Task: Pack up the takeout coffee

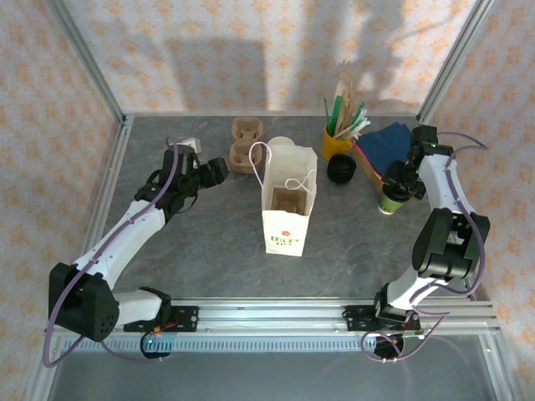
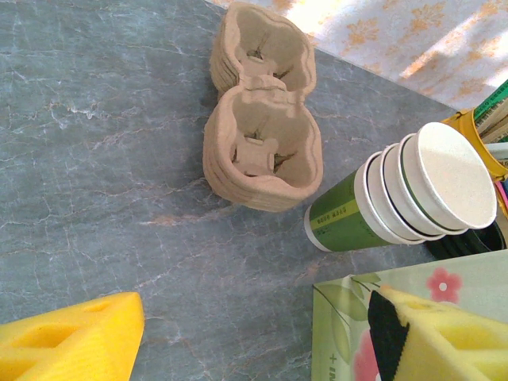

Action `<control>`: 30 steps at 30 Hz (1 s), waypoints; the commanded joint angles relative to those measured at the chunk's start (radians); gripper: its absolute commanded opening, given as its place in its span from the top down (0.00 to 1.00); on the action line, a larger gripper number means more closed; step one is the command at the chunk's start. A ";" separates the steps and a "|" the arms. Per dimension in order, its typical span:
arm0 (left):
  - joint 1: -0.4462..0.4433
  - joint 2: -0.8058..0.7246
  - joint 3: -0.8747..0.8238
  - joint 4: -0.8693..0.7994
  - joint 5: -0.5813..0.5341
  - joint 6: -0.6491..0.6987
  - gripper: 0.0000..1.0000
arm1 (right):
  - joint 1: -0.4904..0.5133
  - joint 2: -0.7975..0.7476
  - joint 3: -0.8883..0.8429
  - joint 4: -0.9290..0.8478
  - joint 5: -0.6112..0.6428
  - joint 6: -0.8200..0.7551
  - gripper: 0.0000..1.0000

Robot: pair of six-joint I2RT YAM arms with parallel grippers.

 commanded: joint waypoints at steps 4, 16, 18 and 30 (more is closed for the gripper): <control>0.005 -0.001 0.016 0.018 -0.007 0.006 0.25 | 0.002 0.035 -0.004 -0.057 -0.044 0.000 0.22; 0.008 0.003 0.013 0.018 0.005 0.000 0.28 | 0.049 0.079 -0.030 -0.075 -0.032 0.007 0.22; 0.008 0.001 0.009 0.021 0.012 0.000 0.28 | 0.059 0.080 -0.046 -0.069 -0.044 0.010 0.24; 0.008 0.002 0.011 0.012 0.001 0.007 0.28 | 0.210 0.036 -0.031 -0.091 -0.100 0.027 0.28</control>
